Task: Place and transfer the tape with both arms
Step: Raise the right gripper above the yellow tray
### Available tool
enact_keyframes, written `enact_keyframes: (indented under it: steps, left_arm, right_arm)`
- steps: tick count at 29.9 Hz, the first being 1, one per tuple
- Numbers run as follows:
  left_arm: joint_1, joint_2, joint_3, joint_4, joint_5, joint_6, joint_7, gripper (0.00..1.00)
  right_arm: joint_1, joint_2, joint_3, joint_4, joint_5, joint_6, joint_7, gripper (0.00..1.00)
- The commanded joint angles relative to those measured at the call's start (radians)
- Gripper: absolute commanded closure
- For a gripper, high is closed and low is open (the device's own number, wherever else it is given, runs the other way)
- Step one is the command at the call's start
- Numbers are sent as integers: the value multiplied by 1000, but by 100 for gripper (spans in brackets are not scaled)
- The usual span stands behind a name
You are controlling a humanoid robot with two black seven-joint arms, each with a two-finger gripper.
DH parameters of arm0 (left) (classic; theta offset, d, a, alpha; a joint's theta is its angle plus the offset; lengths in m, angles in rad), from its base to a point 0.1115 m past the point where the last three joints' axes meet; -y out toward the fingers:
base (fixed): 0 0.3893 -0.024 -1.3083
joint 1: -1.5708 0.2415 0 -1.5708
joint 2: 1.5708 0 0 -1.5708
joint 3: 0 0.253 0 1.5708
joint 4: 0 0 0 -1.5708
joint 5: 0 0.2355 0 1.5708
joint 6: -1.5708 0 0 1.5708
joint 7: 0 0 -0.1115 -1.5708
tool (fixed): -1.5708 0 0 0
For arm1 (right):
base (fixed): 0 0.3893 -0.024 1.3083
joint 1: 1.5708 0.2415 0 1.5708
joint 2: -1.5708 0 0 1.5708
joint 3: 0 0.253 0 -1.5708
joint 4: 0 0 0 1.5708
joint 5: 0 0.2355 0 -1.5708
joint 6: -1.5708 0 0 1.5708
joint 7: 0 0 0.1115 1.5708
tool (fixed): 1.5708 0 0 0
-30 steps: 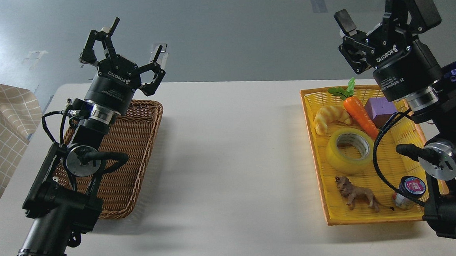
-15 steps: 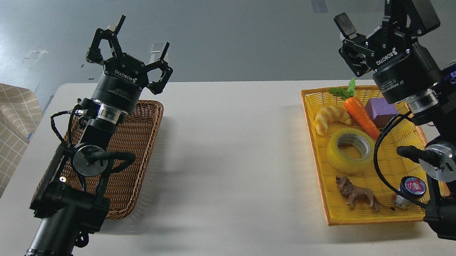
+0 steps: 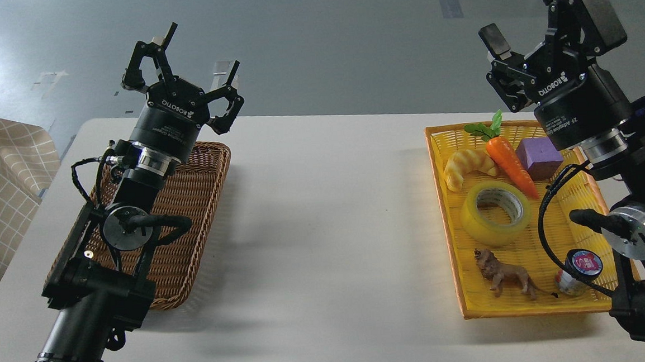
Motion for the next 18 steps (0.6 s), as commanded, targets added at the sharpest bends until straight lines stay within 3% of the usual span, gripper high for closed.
enact_keyframes:
  steps: [1,18]
  left_arm:
    - [2,0,0,0,1,0,0,2]
    - [9,-7,-6,-5,-5,0,-2,2]
  right_arm:
    - [-3,-21,-3,-3,-2,0,0,0]
    - [-17,-83,-1,-6,-6,0,0,0]
